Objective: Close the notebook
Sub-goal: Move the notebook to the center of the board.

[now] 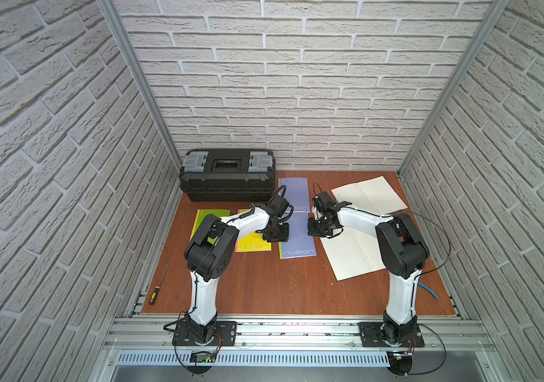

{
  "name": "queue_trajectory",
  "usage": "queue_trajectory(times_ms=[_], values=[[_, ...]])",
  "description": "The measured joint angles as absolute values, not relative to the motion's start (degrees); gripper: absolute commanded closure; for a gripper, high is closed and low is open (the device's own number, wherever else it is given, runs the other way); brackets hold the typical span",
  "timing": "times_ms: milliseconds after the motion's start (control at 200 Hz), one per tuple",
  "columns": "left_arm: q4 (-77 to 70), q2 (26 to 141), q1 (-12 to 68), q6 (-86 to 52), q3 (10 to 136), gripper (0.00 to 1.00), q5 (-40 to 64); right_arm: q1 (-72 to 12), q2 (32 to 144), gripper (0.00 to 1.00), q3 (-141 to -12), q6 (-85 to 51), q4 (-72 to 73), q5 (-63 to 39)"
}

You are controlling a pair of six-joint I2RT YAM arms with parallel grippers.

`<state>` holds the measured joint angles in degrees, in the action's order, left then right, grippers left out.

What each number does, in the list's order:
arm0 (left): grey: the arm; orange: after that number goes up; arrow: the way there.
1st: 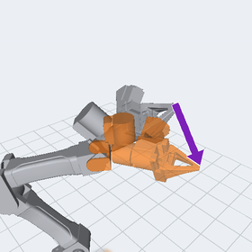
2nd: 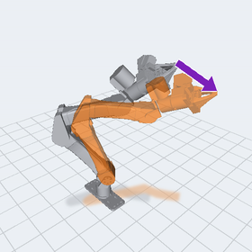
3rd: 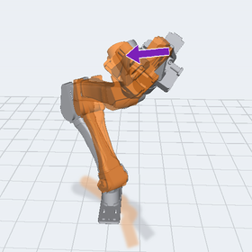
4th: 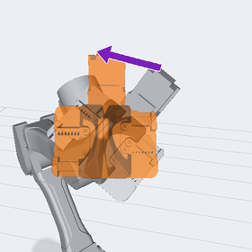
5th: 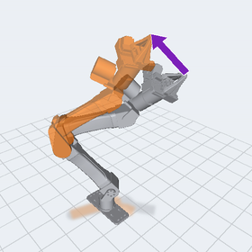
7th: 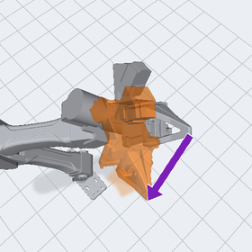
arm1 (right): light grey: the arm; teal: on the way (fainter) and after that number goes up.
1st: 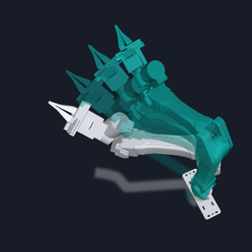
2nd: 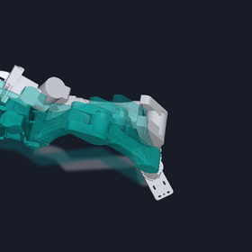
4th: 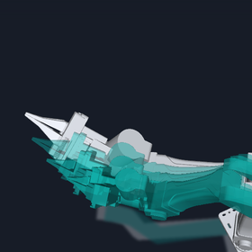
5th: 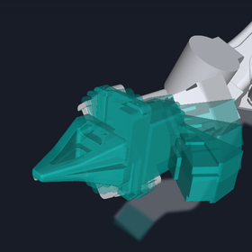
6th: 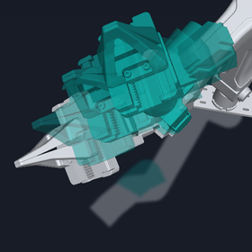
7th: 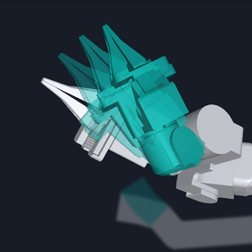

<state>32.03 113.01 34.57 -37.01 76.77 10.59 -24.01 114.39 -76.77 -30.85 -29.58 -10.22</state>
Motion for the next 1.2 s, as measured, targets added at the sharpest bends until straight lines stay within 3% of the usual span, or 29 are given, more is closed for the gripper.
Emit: queue_trajectory(times_ms=[695, 1200], values=[[32.05, 115.07, 31.53, -34.0, 79.44, 0.57, 13.17, -24.01, 115.44, 0.79, -78.15, -30.87, -29.56, -10.57], [33.12, 112.4, 31.55, -33.61, 77.76, 0.38, 11.14, -24.58, 114.17, 0.7, -77.03, -30.63, -29.63, -10.31]])
